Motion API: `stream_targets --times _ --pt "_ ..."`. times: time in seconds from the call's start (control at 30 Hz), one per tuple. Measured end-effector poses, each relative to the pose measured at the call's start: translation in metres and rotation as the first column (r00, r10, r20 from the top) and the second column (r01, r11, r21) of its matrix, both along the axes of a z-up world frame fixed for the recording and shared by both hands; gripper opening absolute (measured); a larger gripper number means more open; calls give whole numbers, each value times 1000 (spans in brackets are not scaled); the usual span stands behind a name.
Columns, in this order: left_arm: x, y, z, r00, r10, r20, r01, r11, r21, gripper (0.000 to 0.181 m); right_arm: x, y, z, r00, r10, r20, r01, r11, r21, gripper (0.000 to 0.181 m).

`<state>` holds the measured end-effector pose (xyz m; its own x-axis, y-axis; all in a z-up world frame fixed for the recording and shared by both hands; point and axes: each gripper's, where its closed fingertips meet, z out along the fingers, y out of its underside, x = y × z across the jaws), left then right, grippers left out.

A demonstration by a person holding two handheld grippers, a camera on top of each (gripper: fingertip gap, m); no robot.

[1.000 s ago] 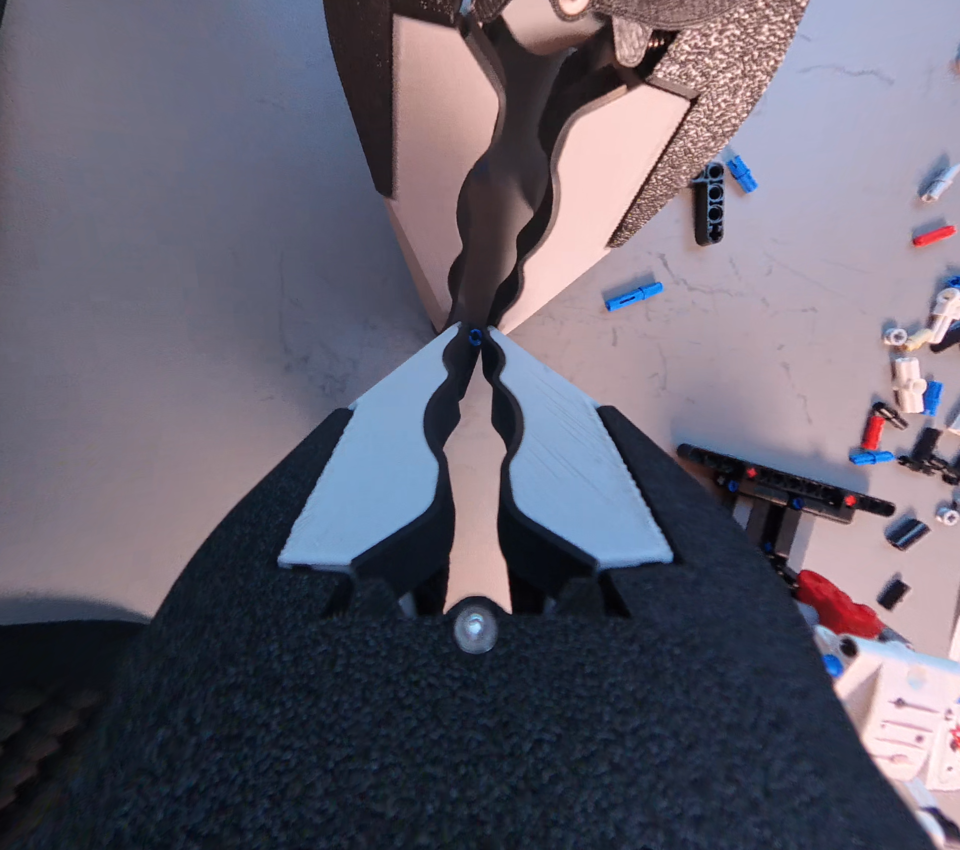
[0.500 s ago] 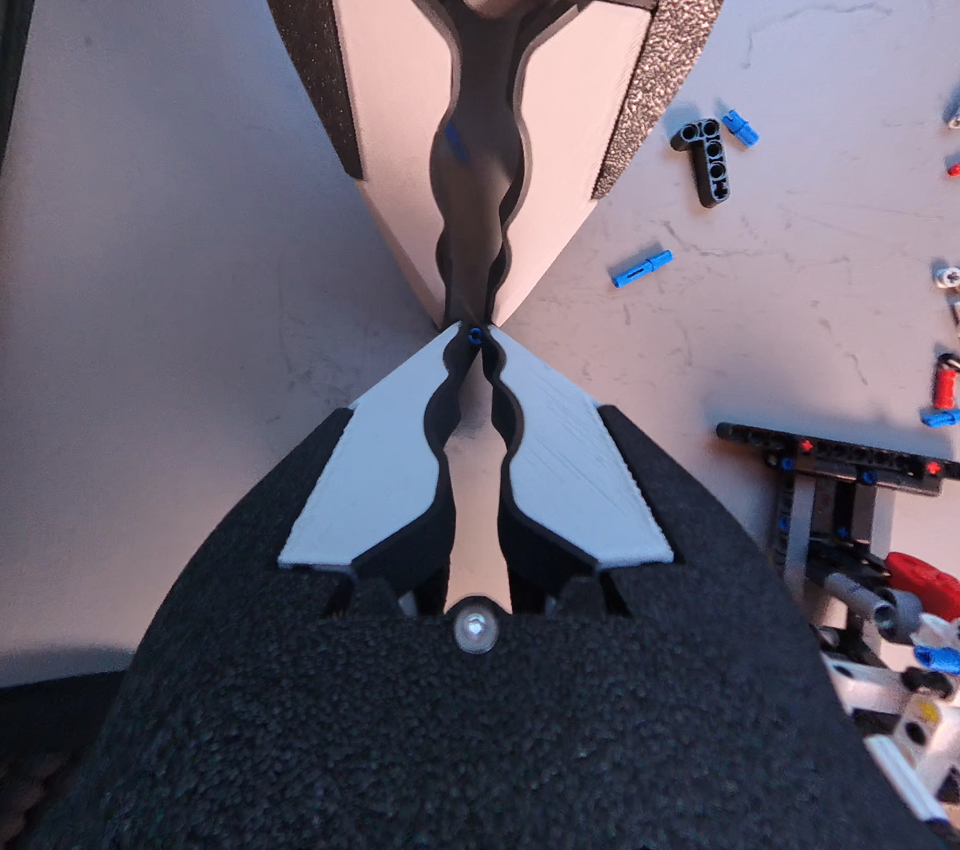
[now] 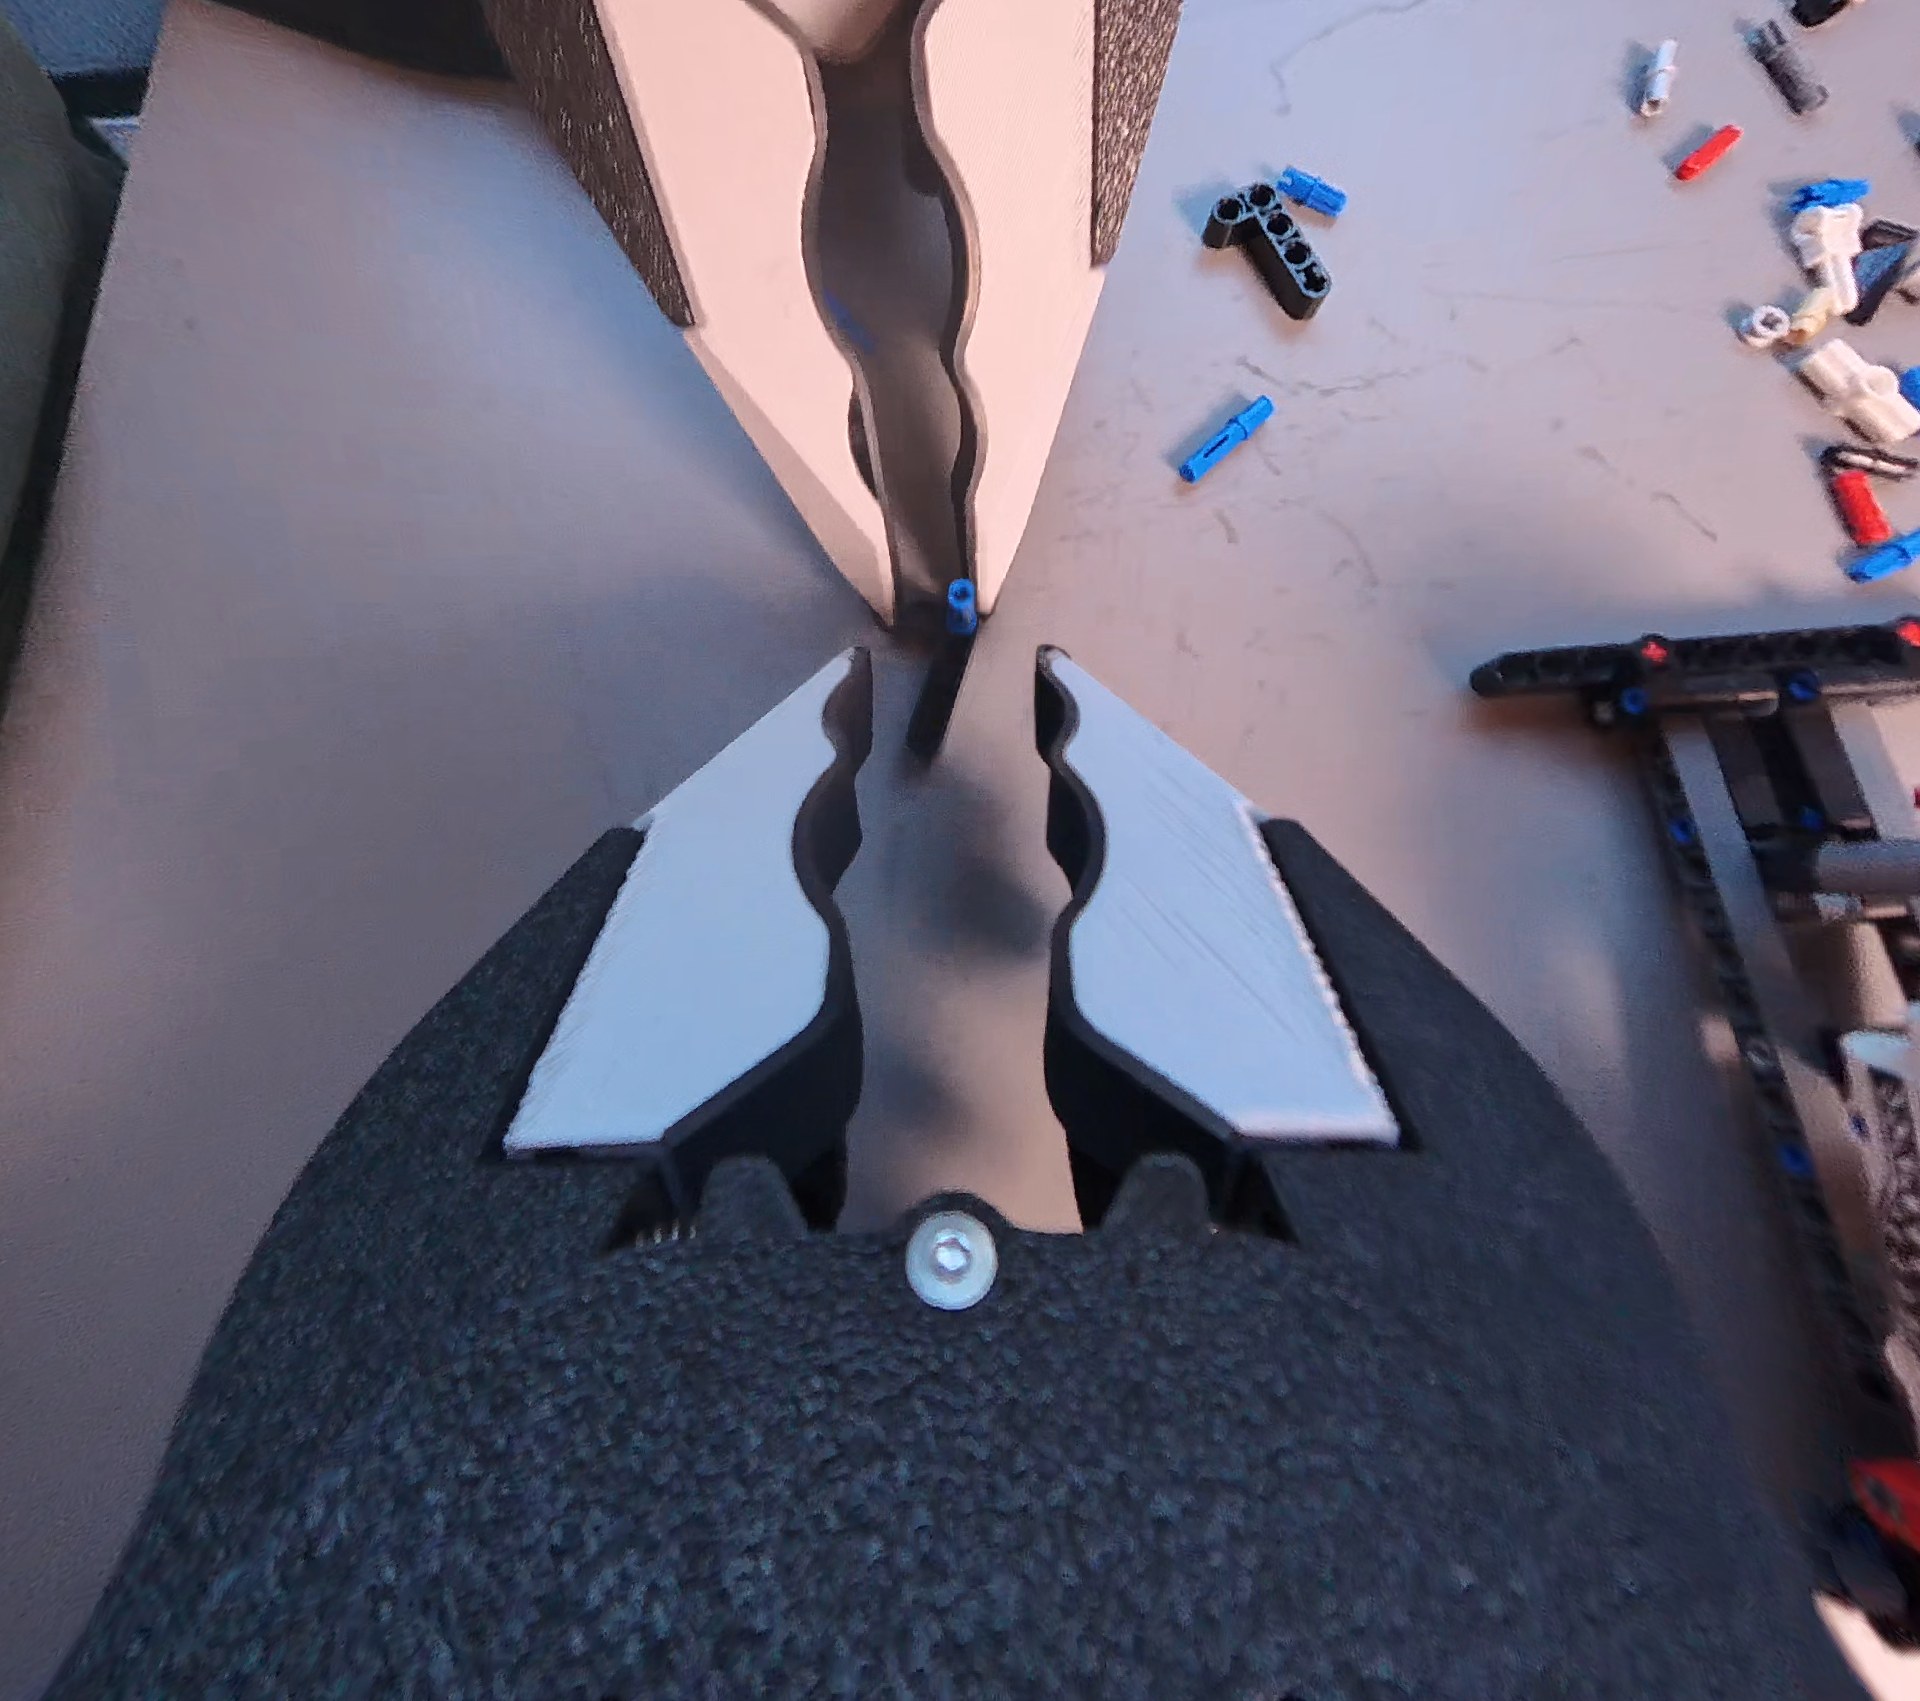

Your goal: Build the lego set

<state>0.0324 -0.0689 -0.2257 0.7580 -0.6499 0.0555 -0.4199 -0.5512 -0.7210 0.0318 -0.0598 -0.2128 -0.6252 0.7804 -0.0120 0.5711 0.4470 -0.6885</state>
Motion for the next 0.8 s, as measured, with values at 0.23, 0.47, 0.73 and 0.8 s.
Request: stream_targets --times 0.23,0.47,0.73,0.8 --pt "0 0 0 1000 6 -10 -6 1000 7 12 10 7 -11 999 -44 19 42 997 67 19" --pt "-2 -2 0 1000 1 -13 -1 1000 11 14 8 4 -12 997 49 52 -53 994 90 11" --pt "-17 0 17 999 38 31 -40 998 54 21 6 5 -12 996 75 38 -78 993 90 11" --pt "-33 1 27 996 78 35 -80 993 84 21 5 8 -12 998 55 18 -56 994 89 11"
